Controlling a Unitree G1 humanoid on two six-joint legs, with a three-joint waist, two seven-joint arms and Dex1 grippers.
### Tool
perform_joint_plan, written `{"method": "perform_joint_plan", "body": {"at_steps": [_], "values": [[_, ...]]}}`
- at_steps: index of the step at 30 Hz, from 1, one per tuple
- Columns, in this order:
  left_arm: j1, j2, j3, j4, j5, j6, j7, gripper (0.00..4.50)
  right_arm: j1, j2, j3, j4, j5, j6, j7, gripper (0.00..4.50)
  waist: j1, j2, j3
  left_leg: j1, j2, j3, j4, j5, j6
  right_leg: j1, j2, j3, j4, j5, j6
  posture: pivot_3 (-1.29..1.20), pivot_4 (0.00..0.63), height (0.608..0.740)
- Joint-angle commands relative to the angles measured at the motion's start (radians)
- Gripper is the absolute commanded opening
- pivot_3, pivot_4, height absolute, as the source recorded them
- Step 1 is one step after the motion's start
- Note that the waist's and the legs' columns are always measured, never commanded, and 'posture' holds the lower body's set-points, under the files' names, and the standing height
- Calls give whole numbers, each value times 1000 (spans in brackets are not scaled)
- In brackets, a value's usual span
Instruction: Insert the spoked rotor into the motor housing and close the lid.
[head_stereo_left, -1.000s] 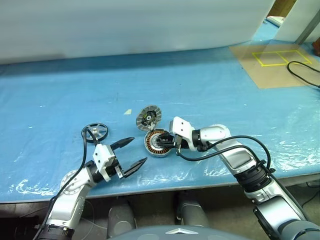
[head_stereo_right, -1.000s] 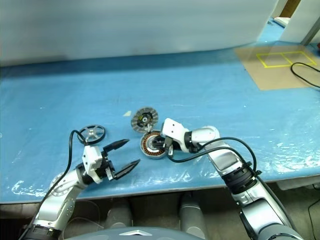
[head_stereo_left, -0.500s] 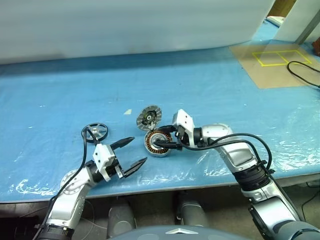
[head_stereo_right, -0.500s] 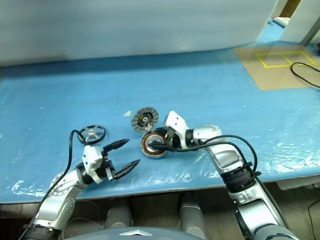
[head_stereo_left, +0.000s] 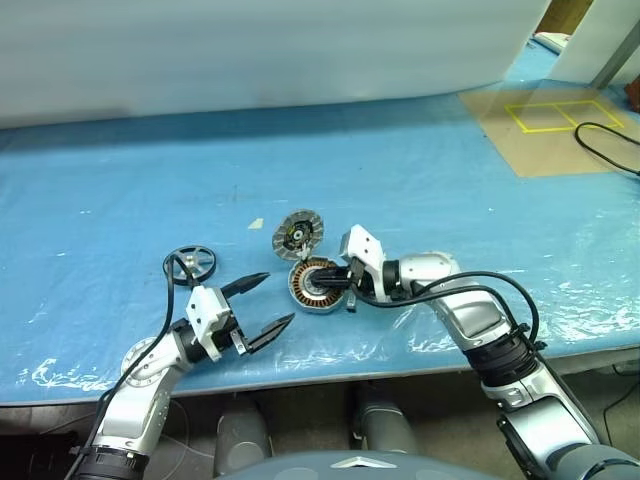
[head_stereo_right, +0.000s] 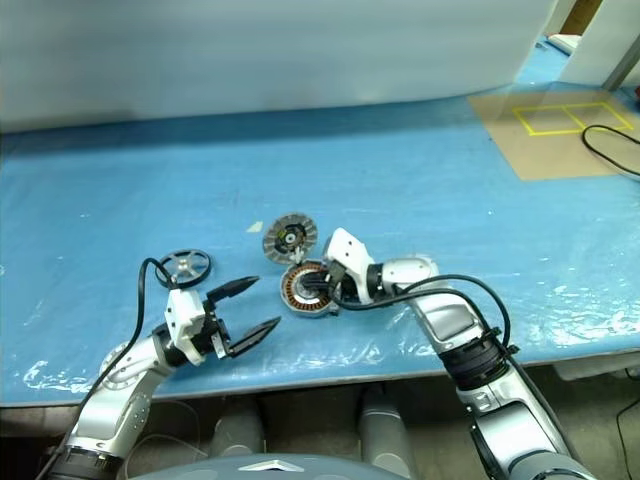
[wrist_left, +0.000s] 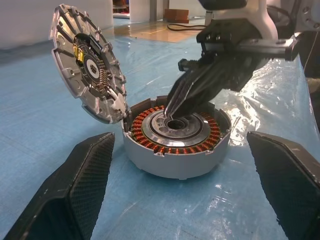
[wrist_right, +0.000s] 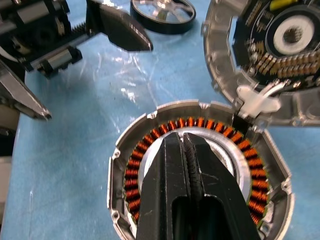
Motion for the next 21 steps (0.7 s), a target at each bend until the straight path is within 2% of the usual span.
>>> {"method": "perform_joint_plan", "body": {"at_steps": [1,6,14,21], "values": [[-1,8,7,-20,-7,-8,-3,4500,2,-7,12,-1,-26,-44,-6,15,0,0,0,0,0,0,0,0,0,0,0,0,0,0,0,0,150,740],[-3,11,11,-21,-9,-7,-3,4500,2,-19,7,11,-37,-61,2,15,0,0,0,0,0,0,0,0,1,0,0,0,0,0,0,0,150,740],[-23,32,66,-24,-50,11,0,4500,-9,-4,-74,-36,68,-52,34,15,-1,0,0,0,0,0,0,-1,1,0,0,0,0,0,0,0,150,740],[-45,126,154,-52,-128,121,-15,4500,-17,-15,-99,-82,124,-22,60,15,0,0,0,0,0,0,0,-1,1,0,0,0,0,0,0,0,150,740]]}}
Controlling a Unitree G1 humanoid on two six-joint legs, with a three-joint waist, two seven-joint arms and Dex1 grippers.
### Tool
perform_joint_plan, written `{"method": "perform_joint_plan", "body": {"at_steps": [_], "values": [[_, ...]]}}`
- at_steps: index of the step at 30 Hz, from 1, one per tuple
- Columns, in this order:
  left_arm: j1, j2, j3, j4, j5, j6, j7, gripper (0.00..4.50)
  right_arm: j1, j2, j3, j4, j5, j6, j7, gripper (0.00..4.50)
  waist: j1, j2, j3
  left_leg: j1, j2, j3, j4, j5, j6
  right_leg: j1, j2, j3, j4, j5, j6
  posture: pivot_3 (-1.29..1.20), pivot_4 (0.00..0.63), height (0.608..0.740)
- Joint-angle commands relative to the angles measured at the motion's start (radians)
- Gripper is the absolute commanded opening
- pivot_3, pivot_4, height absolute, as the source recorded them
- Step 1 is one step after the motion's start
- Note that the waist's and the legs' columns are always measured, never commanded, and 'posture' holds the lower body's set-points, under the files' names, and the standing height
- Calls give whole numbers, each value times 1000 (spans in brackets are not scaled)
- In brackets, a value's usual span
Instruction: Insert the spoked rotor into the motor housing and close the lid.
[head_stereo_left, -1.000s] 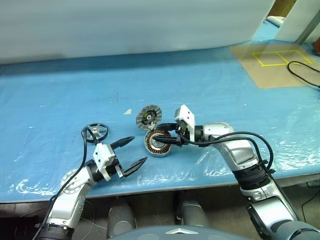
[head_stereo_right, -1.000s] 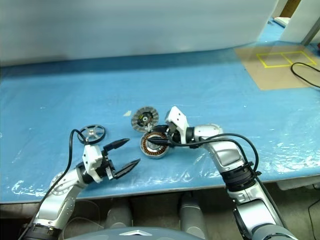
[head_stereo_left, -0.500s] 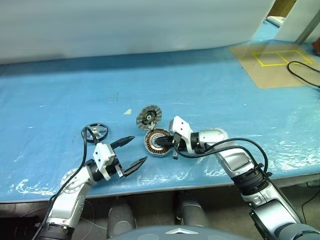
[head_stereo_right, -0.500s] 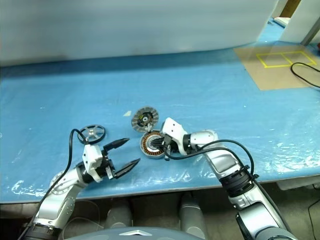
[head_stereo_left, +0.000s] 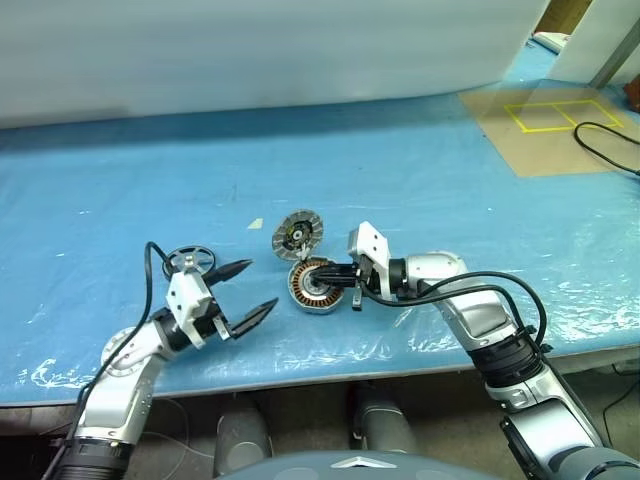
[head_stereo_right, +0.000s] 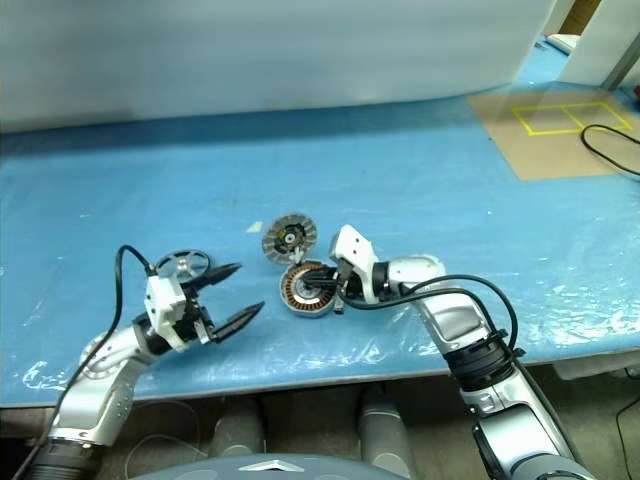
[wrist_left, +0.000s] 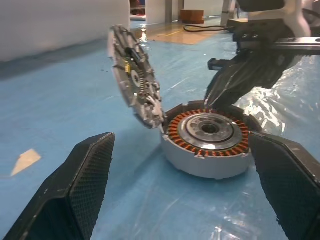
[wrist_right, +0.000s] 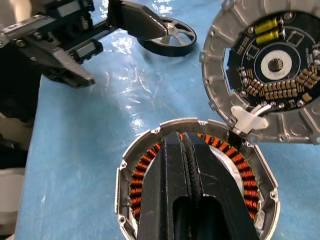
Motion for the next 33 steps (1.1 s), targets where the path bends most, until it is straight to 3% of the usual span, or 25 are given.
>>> {"method": "perform_joint_plan", "body": {"at_steps": [1,8,12,19,24,27,33], "values": [[-19,66,66,-48,-61,79,-17,4500,-23,-8,-33,-66,46,3,19,15,0,0,0,0,0,0,0,0,0,0,0,0,0,0,0,0,150,740],[-177,224,155,2,-120,270,-27,4500,-31,3,-22,-50,19,-43,3,15,2,0,0,2,0,0,0,1,-1,0,0,-1,1,0,0,0,150,740],[-312,332,146,106,-117,345,-133,4500,-27,15,-17,-50,15,-50,-12,15,1,0,0,2,-1,-1,0,1,-2,0,0,0,1,0,0,0,150,740],[-648,472,-16,495,50,355,-405,4500,-6,27,-12,-71,7,-50,-47,15,2,0,0,3,-1,-1,0,2,-3,-1,0,0,1,0,0,0,150,740],[-935,469,-166,829,228,304,-568,4500,28,32,-5,-107,8,-37,-76,15,8,-1,0,2,-2,-2,0,2,-3,-1,-1,-1,0,0,0,0,150,740],[-1060,441,-216,991,310,251,-630,3875,47,43,-2,-124,9,-30,-100,0,10,-1,0,1,-2,-3,0,2,-3,-1,-1,-1,0,0,0,0,150,740],[-1157,388,-282,1155,420,193,-679,1907,82,49,-1,-160,10,-16,-141,0,12,-1,1,-1,-3,-4,0,2,-3,0,-1,-1,-1,0,0,0,150,740]]}}
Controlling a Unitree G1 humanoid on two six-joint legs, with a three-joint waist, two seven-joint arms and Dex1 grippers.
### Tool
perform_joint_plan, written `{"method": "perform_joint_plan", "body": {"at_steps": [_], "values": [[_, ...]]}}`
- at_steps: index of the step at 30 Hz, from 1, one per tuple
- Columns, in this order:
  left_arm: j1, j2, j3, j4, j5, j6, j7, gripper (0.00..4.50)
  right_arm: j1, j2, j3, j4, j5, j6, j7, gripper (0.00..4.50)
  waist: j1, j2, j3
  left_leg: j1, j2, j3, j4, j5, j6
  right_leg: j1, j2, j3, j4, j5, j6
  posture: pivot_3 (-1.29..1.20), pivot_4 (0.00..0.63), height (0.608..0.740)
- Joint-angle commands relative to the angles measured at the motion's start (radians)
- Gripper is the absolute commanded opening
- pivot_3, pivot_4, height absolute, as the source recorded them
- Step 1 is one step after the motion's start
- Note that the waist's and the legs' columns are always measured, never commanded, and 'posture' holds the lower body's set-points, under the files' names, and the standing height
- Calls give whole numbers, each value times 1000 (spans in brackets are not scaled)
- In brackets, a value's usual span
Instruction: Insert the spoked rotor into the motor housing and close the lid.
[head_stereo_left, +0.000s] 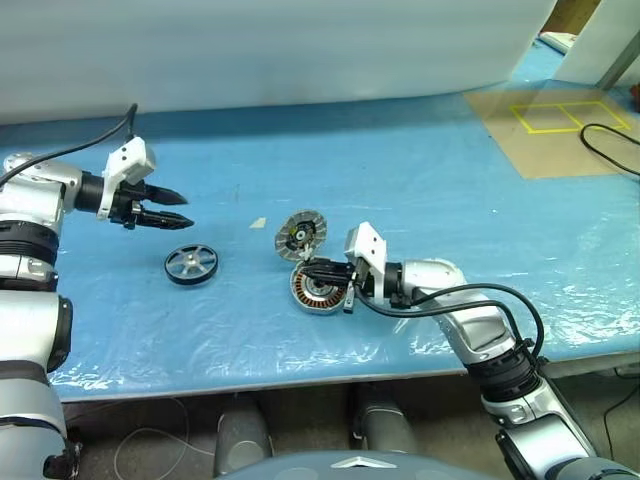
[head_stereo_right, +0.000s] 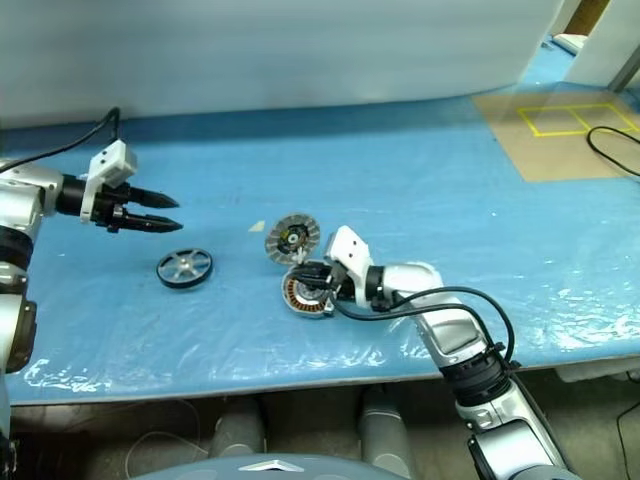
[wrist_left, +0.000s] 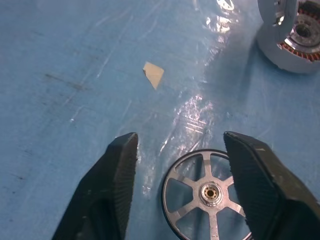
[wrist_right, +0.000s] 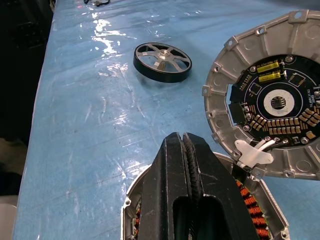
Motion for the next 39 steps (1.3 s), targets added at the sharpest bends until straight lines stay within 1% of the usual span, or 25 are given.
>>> {"method": "perform_joint_plan", "body": {"at_steps": [1,5,9,14,18,22,24,30,39], "values": [[-37,-2,-36,50,38,-23,-18,1907,14,7,-7,-63,10,8,-26,0,1,0,0,0,0,0,0,0,0,0,0,0,0,0,0,0,150,740],[-38,17,-121,32,-10,3,-19,1907,31,6,-5,-82,14,22,-42,0,6,-1,1,0,0,-2,0,0,0,0,0,-1,0,0,0,0,150,740],[-20,47,-198,0,-48,-12,-19,1907,35,16,-1,-96,23,36,-54,0,14,-1,1,0,1,-2,0,0,0,0,0,-1,0,0,0,0,150,740],[-5,92,-299,-60,-131,-22,-19,1907,46,25,-9,-129,53,48,-53,0,18,-1,1,0,1,-2,0,0,0,0,0,-1,0,0,0,0,150,740],[6,121,-353,-108,-215,-27,-19,1907,62,14,-12,-153,62,50,-51,0,19,-1,1,0,1,-2,0,0,0,0,0,-1,0,0,0,0,150,740],[10,127,-383,-134,-254,-49,-19,1907,78,1,-15,-173,73,55,-56,0,19,-1,1,0,1,-2,0,0,0,0,0,-1,0,0,0,0,150,740],[11,126,-396,-139,-262,-49,-19,1907,85,-1,-15,-184,78,60,-61,0,19,-1,1,0,1,-2,0,0,0,0,0,-1,0,0,0,0,150,740],[15,108,-416,-105,-216,-103,-19,1907,104,1,-19,-204,86,69,-77,0,17,-1,1,0,1,-2,0,0,0,0,0,-1,0,0,0,0,150,740],[19,49,-383,-31,-137,-180,-19,1907,119,-2,-23,-220,95,75,-99,0,19,-1,1,0,0,-2,0,0,0,0,0,-1,0,0,0,0,150,740]]}}
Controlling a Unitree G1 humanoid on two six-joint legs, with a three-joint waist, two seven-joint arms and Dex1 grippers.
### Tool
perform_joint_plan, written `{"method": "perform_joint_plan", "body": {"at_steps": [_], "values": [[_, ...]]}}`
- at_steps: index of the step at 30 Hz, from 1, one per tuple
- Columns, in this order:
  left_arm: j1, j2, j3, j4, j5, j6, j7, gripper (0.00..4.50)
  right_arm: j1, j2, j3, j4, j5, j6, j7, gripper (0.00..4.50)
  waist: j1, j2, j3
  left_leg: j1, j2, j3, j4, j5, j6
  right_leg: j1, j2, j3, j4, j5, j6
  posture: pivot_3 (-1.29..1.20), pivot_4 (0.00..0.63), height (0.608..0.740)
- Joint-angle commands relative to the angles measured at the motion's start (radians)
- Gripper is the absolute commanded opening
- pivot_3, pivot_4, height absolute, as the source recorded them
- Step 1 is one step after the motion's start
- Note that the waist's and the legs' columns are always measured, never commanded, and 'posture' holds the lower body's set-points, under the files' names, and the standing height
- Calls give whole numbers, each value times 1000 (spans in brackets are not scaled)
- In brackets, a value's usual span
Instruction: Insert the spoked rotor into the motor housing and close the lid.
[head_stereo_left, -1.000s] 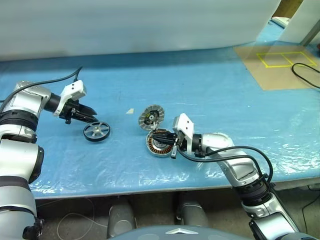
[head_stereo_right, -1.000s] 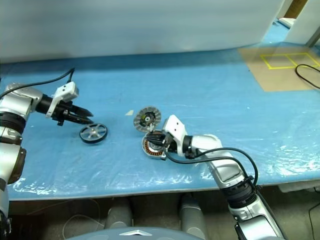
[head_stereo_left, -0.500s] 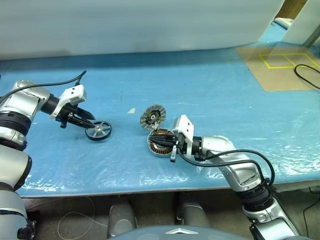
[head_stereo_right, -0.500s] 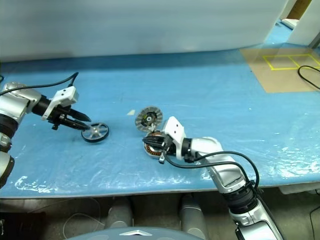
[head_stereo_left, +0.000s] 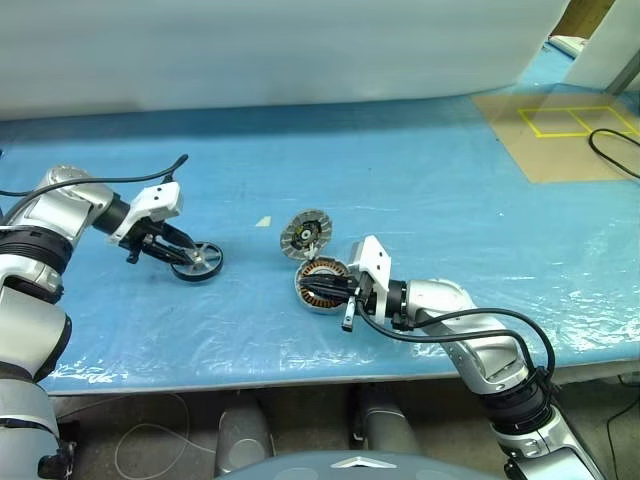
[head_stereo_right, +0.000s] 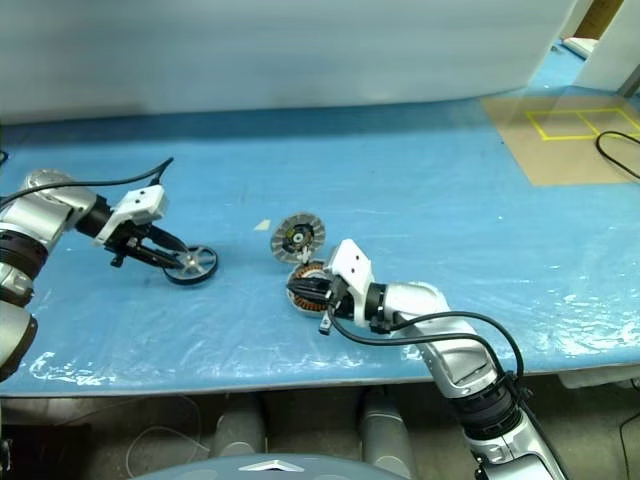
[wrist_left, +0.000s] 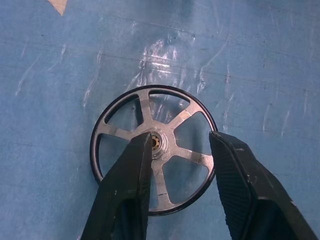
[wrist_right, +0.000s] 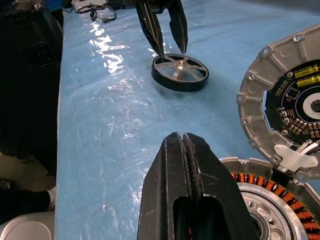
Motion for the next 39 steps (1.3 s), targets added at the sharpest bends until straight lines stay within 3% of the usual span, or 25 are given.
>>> {"method": "perform_joint_plan", "body": {"at_steps": [1,14,25,39], "values": [[0,-15,39,35,40,-53,-5,1907,1,2,-20,-57,25,-2,-8,0,0,0,0,0,0,0,0,0,0,0,0,0,0,0,0,0,150,740],[-7,-84,216,162,209,-182,51,1907,10,-8,-19,-64,33,0,-21,0,3,0,0,0,0,0,0,0,0,1,0,0,0,0,0,0,150,740],[-13,-105,343,179,248,-143,94,1907,3,-14,-16,-53,30,-6,-20,0,3,0,0,0,0,0,0,0,0,1,0,0,0,0,0,0,150,740],[-4,-127,384,177,303,-60,127,1907,0,-20,-12,-45,24,-10,-17,0,3,0,0,0,0,0,0,0,0,1,0,0,0,0,0,0,150,740]]}}
